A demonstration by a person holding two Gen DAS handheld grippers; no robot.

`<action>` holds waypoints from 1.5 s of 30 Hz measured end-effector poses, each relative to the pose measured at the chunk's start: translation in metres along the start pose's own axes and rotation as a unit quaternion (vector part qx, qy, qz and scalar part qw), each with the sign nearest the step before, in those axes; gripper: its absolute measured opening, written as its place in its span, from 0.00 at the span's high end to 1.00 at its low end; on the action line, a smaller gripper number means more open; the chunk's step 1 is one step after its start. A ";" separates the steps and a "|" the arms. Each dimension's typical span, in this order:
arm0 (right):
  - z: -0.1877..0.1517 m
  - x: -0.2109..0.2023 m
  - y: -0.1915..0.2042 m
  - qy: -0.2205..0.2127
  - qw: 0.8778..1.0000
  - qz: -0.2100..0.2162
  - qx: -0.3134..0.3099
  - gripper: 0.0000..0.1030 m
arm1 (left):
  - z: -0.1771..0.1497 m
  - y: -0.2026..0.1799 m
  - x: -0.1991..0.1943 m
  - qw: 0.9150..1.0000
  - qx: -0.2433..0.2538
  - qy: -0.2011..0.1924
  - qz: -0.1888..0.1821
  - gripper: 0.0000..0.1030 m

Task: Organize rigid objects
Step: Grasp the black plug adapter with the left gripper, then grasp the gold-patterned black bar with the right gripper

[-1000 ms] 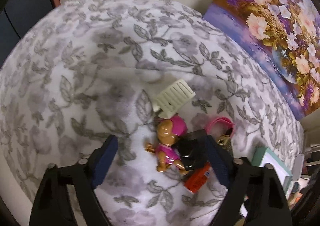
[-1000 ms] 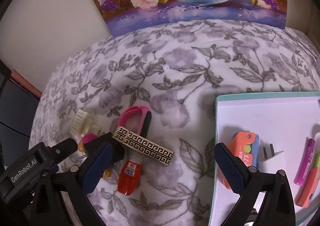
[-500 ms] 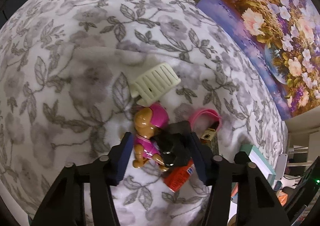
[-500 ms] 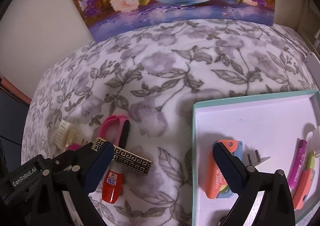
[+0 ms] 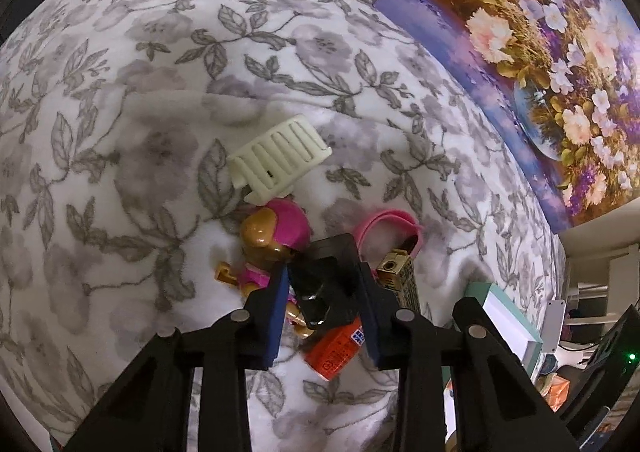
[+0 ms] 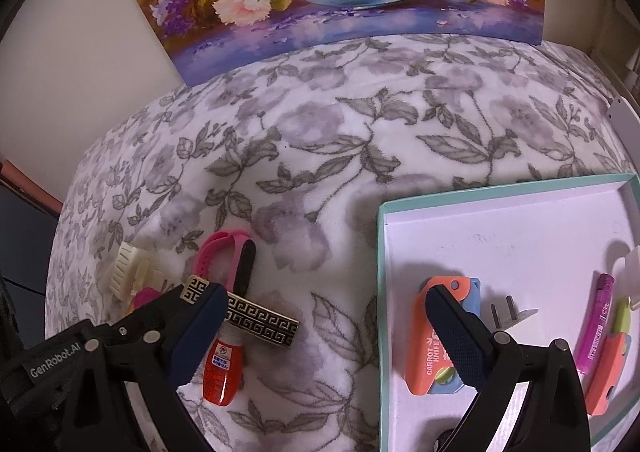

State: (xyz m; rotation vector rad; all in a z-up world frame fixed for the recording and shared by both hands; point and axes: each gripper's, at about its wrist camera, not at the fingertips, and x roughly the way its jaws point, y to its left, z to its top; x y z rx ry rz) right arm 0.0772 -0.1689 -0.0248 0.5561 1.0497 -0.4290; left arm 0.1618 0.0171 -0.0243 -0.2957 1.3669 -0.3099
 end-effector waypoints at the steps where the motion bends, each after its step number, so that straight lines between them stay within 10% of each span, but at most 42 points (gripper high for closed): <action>1: 0.000 0.000 0.000 -0.001 1.000 0.000 0.000 0.02 | 0.000 -0.001 0.000 1.000 0.000 -0.001 -0.004 0.67; 14: 0.001 -0.001 -0.001 -0.002 1.000 0.000 0.006 0.04 | -0.004 -0.002 0.017 1.000 -0.010 0.011 -0.022 0.69; 28: 0.001 -0.019 0.025 -0.033 0.998 0.044 0.009 0.05 | 0.007 0.018 -0.033 0.997 -0.034 -0.068 0.005 0.69; 45: -0.014 0.029 0.035 0.027 0.994 0.079 0.067 0.06 | 0.012 0.035 -0.036 0.995 -0.065 -0.075 0.010 0.71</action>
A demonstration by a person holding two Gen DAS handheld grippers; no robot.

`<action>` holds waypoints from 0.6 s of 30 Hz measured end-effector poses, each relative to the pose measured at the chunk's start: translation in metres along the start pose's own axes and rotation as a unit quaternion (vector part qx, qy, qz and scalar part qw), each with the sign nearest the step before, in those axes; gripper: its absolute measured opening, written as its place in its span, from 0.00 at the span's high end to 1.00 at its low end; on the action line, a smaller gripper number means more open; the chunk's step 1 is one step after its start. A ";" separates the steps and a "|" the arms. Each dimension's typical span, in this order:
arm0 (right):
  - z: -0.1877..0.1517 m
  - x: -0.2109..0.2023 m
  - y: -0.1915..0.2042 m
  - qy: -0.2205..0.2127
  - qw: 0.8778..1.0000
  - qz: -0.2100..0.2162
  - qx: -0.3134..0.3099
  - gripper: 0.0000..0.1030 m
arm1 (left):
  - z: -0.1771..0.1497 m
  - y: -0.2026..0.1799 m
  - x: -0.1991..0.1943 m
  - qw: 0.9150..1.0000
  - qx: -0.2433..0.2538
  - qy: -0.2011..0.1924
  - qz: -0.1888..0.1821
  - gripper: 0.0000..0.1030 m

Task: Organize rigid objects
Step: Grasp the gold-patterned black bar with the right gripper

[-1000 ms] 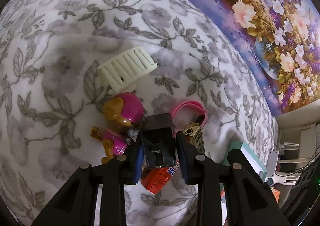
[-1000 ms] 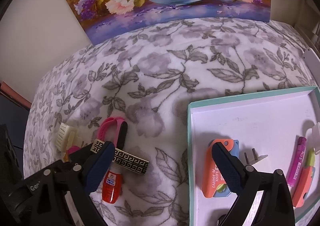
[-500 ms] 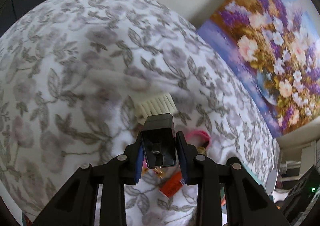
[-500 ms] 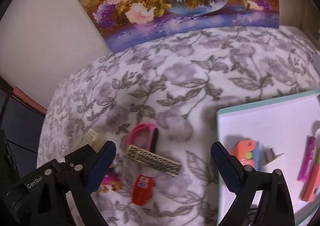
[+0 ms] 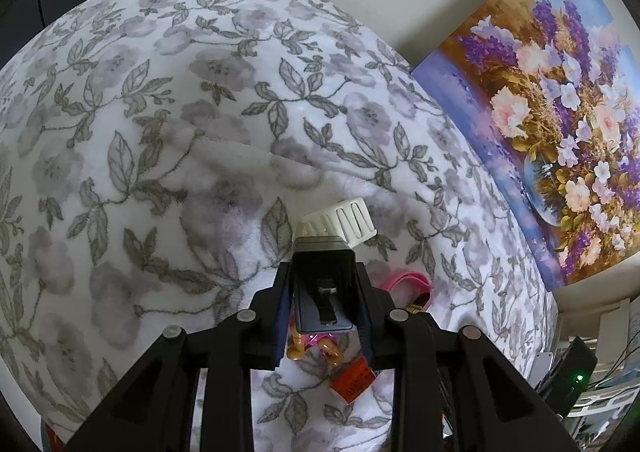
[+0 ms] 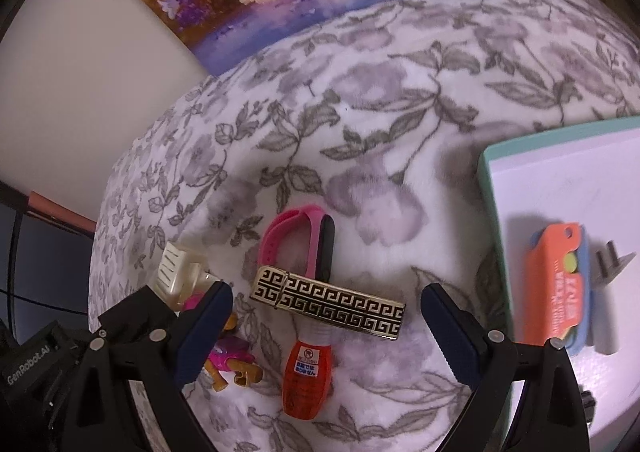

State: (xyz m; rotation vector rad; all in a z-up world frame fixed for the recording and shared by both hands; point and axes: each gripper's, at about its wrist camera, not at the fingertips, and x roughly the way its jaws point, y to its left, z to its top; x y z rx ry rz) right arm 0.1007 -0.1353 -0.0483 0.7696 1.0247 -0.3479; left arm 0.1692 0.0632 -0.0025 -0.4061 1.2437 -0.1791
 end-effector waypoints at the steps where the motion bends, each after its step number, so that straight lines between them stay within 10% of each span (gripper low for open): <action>1: 0.000 0.002 0.000 0.001 1.000 0.001 0.004 0.07 | 0.000 0.000 0.000 1.000 0.000 -0.001 0.001 0.71; 18: -0.002 0.004 0.003 -0.003 1.000 -0.008 0.016 0.18 | 0.001 0.001 -0.003 1.000 -0.007 -0.006 0.004 0.71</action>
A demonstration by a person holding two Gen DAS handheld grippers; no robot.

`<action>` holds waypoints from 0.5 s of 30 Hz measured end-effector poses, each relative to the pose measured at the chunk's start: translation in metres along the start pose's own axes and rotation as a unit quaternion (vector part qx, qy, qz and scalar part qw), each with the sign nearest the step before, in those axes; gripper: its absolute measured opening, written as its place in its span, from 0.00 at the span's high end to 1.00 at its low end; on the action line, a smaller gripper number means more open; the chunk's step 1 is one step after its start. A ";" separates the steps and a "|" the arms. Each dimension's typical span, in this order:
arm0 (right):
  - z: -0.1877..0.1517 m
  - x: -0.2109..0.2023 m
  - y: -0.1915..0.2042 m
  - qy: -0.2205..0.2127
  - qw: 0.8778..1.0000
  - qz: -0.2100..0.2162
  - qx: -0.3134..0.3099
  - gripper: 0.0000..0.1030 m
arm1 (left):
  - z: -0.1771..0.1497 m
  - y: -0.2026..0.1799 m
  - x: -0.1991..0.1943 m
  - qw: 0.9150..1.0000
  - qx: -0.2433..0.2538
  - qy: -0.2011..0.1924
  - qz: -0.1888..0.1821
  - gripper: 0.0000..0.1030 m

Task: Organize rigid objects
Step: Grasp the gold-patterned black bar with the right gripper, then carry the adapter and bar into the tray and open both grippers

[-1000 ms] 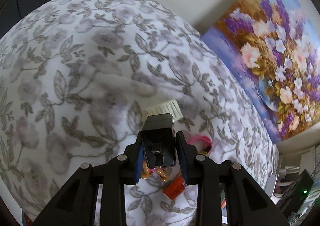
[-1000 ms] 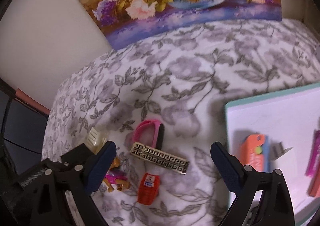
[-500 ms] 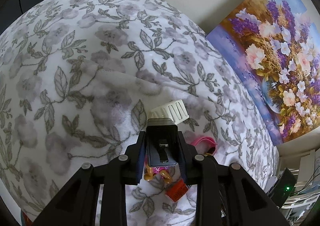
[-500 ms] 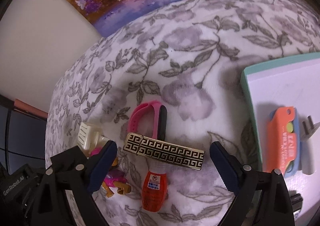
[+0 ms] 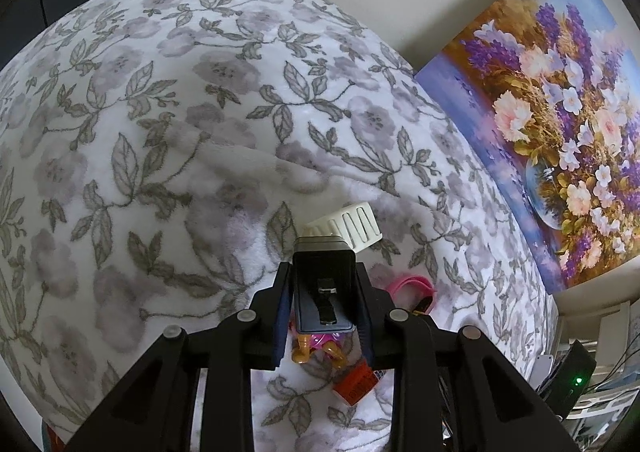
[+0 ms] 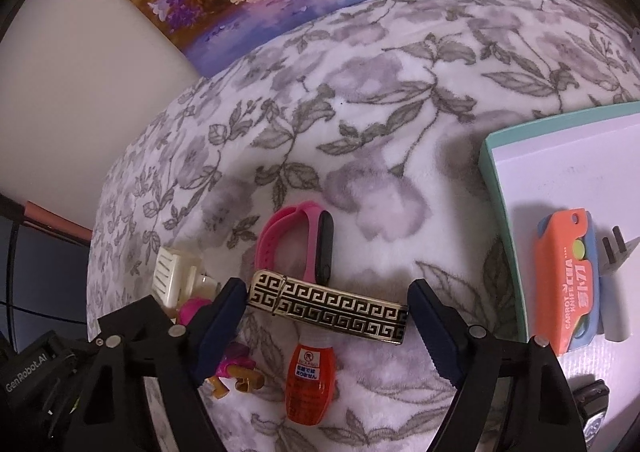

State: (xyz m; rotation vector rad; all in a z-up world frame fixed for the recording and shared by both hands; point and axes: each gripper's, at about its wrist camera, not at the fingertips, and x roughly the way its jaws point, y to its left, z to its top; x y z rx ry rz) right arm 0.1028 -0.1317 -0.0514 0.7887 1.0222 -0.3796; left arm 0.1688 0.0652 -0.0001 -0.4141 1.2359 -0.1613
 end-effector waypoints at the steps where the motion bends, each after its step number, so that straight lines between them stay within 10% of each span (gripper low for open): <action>1: 0.000 -0.001 -0.001 0.001 1.000 0.002 0.003 0.18 | 0.000 -0.001 -0.001 1.000 0.002 -0.002 -0.001 0.71; 15: 0.013 -0.061 -0.014 -0.032 0.999 0.006 0.000 0.18 | -0.017 -0.041 -0.035 0.998 0.047 -0.026 -0.028 0.71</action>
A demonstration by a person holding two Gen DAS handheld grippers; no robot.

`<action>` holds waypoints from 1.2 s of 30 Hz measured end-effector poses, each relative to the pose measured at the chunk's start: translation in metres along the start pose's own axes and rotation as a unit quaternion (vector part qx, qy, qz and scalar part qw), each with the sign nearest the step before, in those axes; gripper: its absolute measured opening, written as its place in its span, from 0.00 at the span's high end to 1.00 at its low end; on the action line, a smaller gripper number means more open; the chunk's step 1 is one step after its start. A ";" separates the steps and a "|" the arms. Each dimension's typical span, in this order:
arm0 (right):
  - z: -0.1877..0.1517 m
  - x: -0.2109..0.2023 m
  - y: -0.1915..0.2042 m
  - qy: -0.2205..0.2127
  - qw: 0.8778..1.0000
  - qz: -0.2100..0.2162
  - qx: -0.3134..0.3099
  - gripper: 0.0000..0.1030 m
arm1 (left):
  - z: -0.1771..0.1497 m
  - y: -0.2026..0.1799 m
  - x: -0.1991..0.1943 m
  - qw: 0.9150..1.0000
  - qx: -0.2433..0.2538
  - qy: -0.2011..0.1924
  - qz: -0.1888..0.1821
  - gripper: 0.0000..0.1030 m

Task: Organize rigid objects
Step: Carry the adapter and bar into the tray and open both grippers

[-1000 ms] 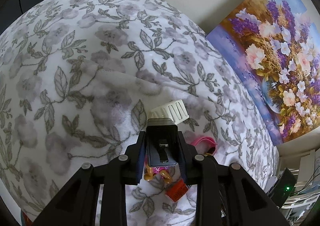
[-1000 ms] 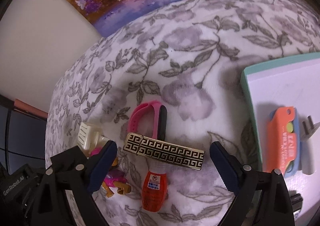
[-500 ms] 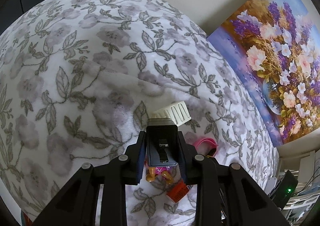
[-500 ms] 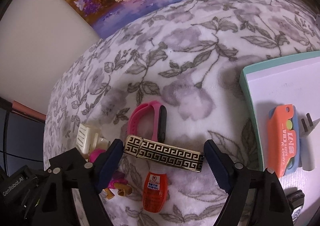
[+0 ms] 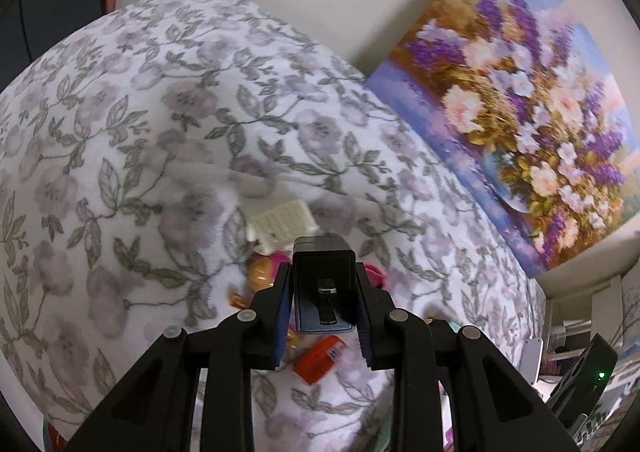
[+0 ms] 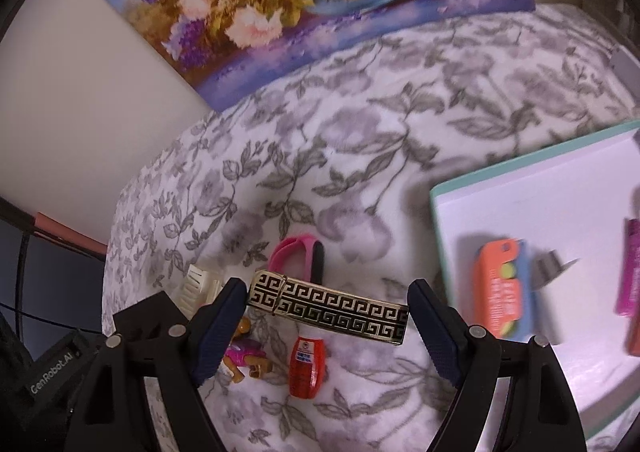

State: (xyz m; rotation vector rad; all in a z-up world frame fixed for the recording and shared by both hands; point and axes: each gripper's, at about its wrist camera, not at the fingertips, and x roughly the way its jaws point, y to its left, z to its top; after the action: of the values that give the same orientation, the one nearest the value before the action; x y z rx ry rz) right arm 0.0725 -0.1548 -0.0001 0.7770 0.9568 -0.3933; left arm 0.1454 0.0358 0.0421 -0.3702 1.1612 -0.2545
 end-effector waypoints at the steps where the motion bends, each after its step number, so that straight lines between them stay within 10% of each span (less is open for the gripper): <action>1: 0.001 -0.005 -0.003 -0.003 1.000 -0.002 0.000 0.18 | -0.003 -0.006 -0.003 1.000 0.007 -0.001 -0.004 0.71; 36: 0.027 -0.086 -0.187 -0.017 0.989 -0.125 0.073 0.18 | -0.118 -0.162 0.041 0.974 0.192 0.091 -0.081 0.71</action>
State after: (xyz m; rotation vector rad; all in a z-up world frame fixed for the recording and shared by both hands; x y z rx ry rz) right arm -0.0728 -0.3026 0.0045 0.7818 1.0044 -0.6992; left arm 0.0515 -0.1457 0.0329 -0.1010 1.2309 -0.6562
